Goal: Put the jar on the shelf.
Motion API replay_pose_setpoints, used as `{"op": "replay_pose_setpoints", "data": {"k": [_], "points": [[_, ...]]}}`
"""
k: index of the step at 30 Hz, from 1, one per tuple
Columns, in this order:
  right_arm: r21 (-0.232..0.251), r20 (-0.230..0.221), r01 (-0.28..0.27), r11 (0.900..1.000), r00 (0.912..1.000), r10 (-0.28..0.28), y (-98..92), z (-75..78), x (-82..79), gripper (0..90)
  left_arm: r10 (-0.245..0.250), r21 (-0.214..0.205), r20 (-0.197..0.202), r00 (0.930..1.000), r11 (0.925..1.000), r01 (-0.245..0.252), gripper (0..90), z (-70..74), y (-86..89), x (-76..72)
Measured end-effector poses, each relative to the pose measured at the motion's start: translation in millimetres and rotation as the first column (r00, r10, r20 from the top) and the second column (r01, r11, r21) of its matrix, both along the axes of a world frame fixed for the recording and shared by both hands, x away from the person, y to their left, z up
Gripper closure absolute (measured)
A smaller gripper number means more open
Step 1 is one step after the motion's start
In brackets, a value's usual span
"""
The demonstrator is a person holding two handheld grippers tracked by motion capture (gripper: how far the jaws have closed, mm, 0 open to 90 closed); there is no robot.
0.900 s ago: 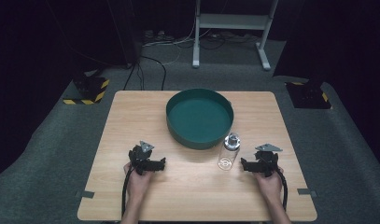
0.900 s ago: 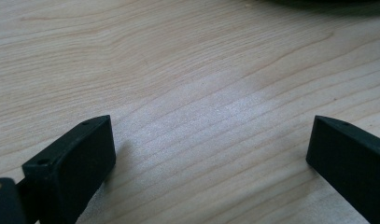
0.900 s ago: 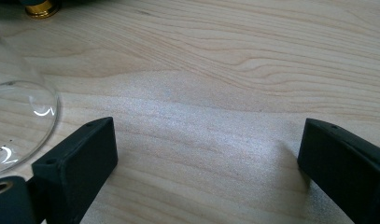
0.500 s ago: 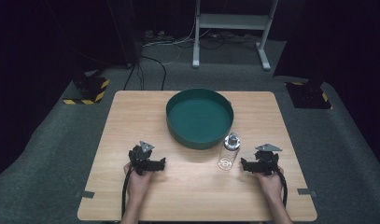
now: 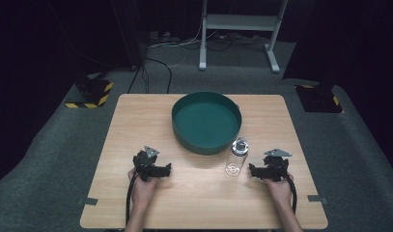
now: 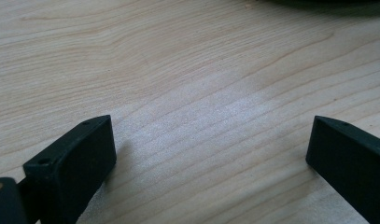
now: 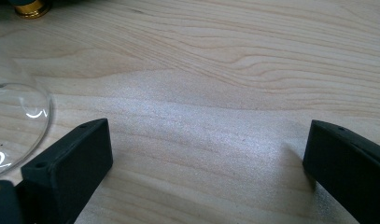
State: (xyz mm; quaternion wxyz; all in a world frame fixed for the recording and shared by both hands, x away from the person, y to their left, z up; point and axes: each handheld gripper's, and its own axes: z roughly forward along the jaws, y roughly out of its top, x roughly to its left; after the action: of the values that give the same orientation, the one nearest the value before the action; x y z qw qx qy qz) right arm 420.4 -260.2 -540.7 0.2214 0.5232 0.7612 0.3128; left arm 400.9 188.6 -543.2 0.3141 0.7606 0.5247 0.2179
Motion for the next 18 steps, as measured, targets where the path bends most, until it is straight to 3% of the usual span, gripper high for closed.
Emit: {"op": "replay_pose_setpoints", "data": {"k": [18], "points": [[0.049, 0.017, -0.01, 0.9988, 0.9998, 0.009, -7.8, 13.2, -13.8, 2.8, 0.0, -0.001, 0.0, 1.0, 1.0, 0.0, 1.7, -0.1, 0.0, -0.1]]}}
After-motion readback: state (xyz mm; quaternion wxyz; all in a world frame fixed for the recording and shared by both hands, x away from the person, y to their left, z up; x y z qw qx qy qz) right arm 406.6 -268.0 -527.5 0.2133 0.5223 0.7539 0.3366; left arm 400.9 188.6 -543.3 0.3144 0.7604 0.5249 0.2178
